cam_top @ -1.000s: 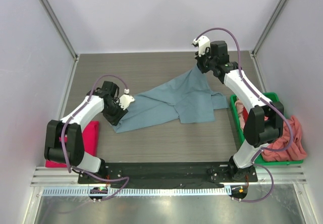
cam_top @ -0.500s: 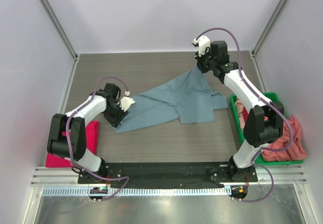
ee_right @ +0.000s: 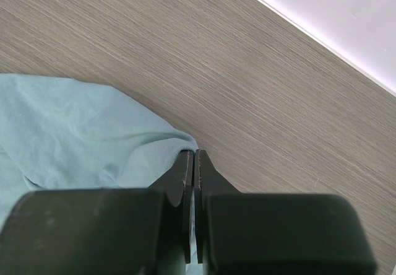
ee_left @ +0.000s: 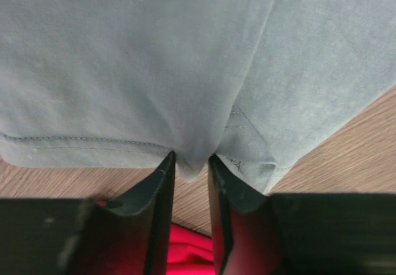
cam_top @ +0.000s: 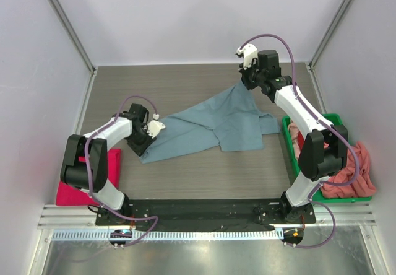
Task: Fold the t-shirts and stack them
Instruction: Flatten the tshirt out
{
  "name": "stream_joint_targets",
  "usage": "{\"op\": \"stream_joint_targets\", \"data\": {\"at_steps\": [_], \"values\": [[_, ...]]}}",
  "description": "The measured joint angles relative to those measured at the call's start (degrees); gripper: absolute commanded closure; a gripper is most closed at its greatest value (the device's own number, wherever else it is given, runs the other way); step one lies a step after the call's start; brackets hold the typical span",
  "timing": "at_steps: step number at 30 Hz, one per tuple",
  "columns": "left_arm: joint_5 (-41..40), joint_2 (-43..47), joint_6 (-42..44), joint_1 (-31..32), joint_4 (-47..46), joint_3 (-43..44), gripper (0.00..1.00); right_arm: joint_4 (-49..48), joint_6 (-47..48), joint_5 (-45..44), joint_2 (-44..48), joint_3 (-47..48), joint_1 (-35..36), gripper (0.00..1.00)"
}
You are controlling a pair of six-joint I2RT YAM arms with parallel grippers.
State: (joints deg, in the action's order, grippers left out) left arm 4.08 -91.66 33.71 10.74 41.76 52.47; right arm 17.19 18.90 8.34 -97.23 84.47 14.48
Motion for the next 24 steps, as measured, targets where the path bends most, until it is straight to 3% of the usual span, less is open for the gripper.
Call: {"op": "stream_joint_targets", "data": {"at_steps": [11, 24], "values": [[-0.79, -0.46, 0.46, -0.66, -0.33, 0.55, 0.98, 0.0, -0.04, 0.24, -0.02, 0.0, 0.0, 0.99], [-2.03, 3.23, 1.84, -1.92, 0.83, 6.01, 1.0, -0.07, 1.97, 0.17, -1.99, 0.0, -0.17, 0.99]]}}
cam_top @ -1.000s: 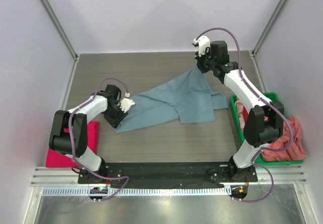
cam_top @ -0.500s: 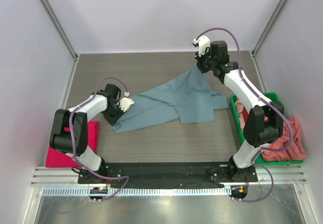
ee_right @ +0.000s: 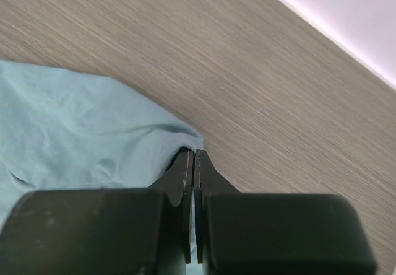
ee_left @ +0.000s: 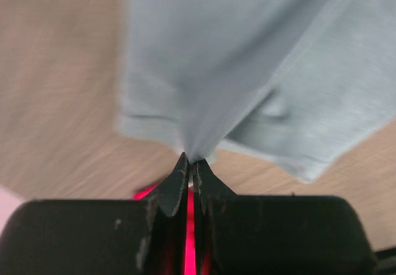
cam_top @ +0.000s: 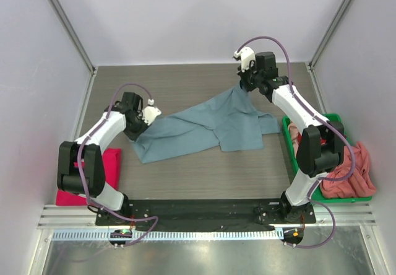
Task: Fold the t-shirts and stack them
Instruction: Flatten the tshirt out
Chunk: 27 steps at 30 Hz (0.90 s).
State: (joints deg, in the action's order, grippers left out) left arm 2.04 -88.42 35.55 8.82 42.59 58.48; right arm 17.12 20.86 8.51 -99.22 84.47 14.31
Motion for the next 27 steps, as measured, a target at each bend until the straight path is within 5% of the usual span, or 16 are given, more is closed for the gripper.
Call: {"op": "stream_joint_targets", "data": {"at_steps": [2, 4, 6, 12, 20, 27], "values": [[-1.07, 0.09, 0.13, -1.42, -0.59, 2.21, 1.0, 0.07, 0.83, 0.0, -1.31, 0.0, -0.11, 0.95], [-2.1, 0.09, 0.39, -3.23, -0.94, 4.33, 1.0, 0.57, 1.84, 0.07, -2.84, 0.0, -0.17, 0.68], [-2.86, 0.02, 0.57, -4.26, -1.22, 6.08, 1.0, 1.36, 3.52, -1.01, -4.17, 0.0, -0.31, 0.55], [-3.37, -2.23, -0.35, -4.68, -0.96, 11.93, 1.0, 3.37, 14.86, 0.76, -2.14, -4.66, -4.35, 0.53], [-2.97, -6.23, -1.73, -4.46, 0.39, 16.98, 1.0, 10.32, 52.65, 10.29, 25.92, -33.57, -9.33, 0.54], [-2.93, -9.2, -3.41, -3.65, 1.86, 19.23, 1.0, 17.27, 75.32, 19.28, 30.27, -42.07, -8.92, 0.62]]}}
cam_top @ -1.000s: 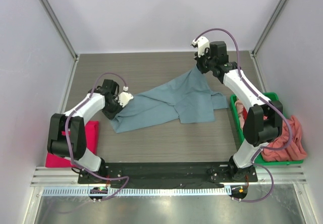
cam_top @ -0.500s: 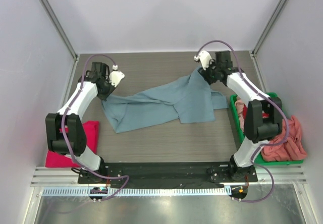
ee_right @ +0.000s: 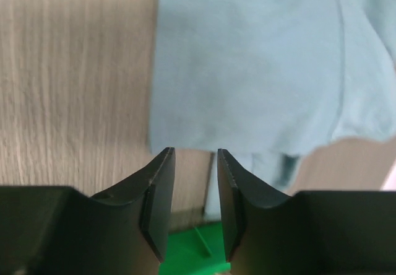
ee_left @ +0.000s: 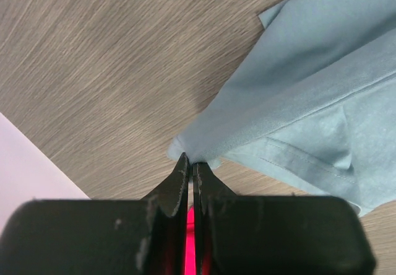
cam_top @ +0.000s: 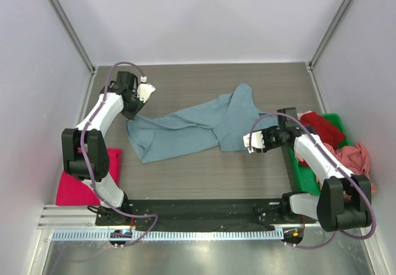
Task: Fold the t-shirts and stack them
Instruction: Flatten the tshirt out
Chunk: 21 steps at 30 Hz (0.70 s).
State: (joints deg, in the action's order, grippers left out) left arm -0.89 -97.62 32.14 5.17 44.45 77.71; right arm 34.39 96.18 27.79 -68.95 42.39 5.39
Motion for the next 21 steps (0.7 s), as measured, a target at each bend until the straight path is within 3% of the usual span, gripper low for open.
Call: {"op": "stream_joint_targets", "data": {"at_steps": [11, 21], "values": [[-0.52, -0.76, -0.2, 0.17, 0.61, 0.07, 1.0, 7.61, 9.9, 0.09, -15.72, 6.97, 0.0, 0.59], [-1.16, -2.95, -0.17, 0.17, 0.63, 0.07, 1.0, 12.31, 12.02, -2.58, -20.57, 11.67, 0.0, 0.59]]}}
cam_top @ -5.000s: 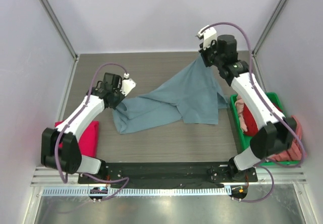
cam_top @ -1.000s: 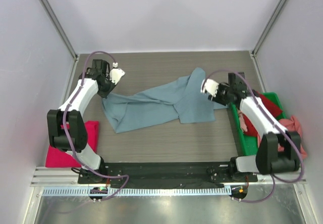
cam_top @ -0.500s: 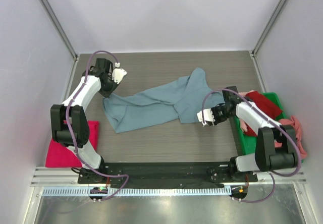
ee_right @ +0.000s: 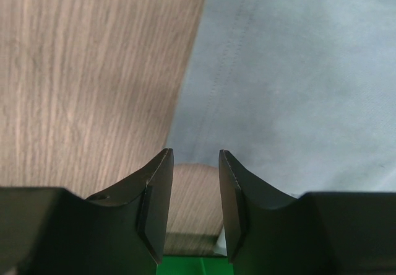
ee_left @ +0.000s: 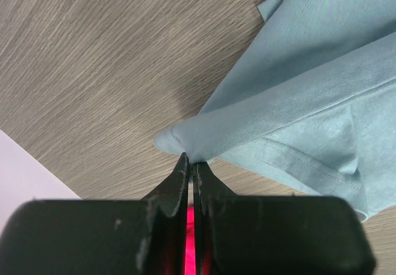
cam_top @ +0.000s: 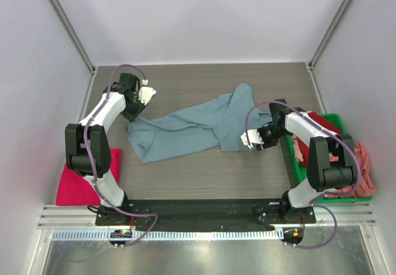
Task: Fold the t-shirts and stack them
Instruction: Flatten the tshirt out
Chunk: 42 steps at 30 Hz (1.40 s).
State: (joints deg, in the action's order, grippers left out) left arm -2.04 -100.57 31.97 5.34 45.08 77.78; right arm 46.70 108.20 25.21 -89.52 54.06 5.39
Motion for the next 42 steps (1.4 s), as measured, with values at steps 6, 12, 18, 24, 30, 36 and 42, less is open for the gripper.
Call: {"op": "stream_joint_targets", "data": {"at_steps": [6, 12, 18, 24, 30, 36, 42], "values": [[-0.09, -0.07, -0.02, 0.0, -0.02, 0.0, 1.0, 2.49, 1.05, -0.98, -0.59, 0.15, 0.0, 0.59], [-0.09, -0.37, -0.04, 0.0, -0.04, 0.0, 1.0, 3.19, 1.18, -2.23, -2.95, 1.05, 0.0, 0.59], [-0.13, -0.7, -0.04, 0.0, -0.04, 0.0, 1.0, 3.06, 1.01, -3.02, -5.35, 2.19, 0.0, 0.61], [-0.37, -0.85, -0.02, 0.0, -0.04, 0.0, 1.0, 3.04, 0.72, -3.76, -5.92, 2.43, 0.0, 0.84], [-0.39, -1.14, -0.02, 0.0, -0.04, 0.0, 1.0, 3.02, -0.98, -4.33, -6.62, 3.23, 0.0, 0.98], [-0.59, -1.18, 0.0, 0.0, 0.0, 0.52, 1.0, -0.96, -12.66, -3.98, -6.36, 6.56, 0.0, 0.99], [-0.96, -0.9, -0.09, -0.17, 0.63, 6.14, 1.0, -13.22, -38.6, -4.87, -5.75, 24.2, 0.0, 0.99]]}}
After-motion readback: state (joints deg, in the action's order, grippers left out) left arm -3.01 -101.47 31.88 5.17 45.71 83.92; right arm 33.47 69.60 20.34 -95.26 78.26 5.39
